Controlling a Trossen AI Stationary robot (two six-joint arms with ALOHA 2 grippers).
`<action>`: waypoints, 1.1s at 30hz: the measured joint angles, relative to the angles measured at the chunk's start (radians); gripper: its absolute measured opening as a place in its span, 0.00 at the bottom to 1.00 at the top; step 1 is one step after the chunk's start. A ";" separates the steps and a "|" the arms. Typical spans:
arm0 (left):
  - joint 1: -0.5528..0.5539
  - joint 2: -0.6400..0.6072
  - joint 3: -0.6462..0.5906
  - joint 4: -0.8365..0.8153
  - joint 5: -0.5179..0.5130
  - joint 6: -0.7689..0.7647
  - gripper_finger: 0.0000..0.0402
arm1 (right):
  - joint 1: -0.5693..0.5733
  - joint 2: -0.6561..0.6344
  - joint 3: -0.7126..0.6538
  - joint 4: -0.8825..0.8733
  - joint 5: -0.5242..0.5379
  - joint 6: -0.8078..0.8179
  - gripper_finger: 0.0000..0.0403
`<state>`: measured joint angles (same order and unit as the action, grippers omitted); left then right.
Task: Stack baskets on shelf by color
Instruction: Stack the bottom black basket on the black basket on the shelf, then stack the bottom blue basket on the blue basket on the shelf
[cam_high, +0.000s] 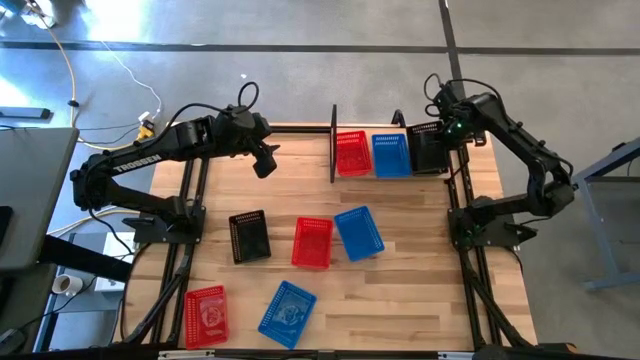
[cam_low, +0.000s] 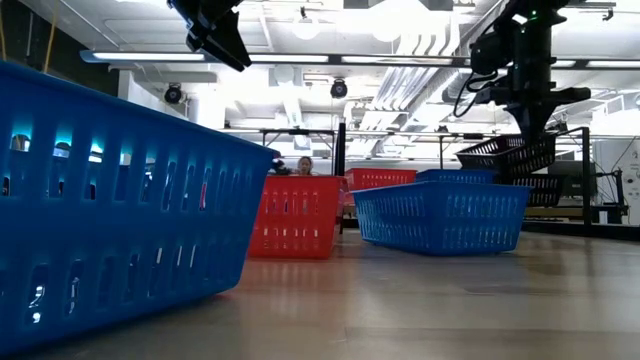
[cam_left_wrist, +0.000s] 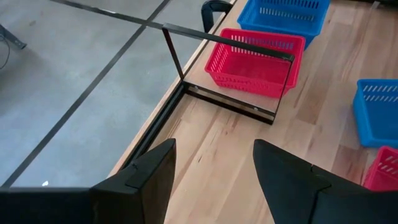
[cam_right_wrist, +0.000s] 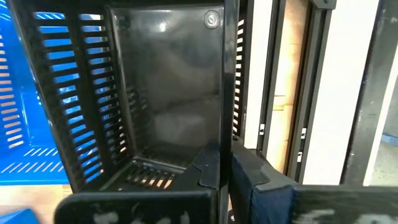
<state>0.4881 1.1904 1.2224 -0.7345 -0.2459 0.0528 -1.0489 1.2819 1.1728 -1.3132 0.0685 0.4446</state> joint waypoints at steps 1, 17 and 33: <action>0.000 0.000 0.000 0.000 0.000 0.000 0.51 | 0.000 0.000 0.000 0.000 0.000 0.000 0.00; 0.000 0.000 0.000 0.011 0.000 0.000 0.51 | 0.000 0.002 0.000 -0.002 0.007 0.000 0.11; 0.000 0.000 0.000 0.040 0.001 -0.055 0.51 | 0.079 0.000 0.095 -0.058 0.001 -0.008 0.16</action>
<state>0.4881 1.1904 1.2228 -0.6947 -0.2446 -0.0023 -0.9702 1.2821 1.2674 -1.3717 0.0690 0.4366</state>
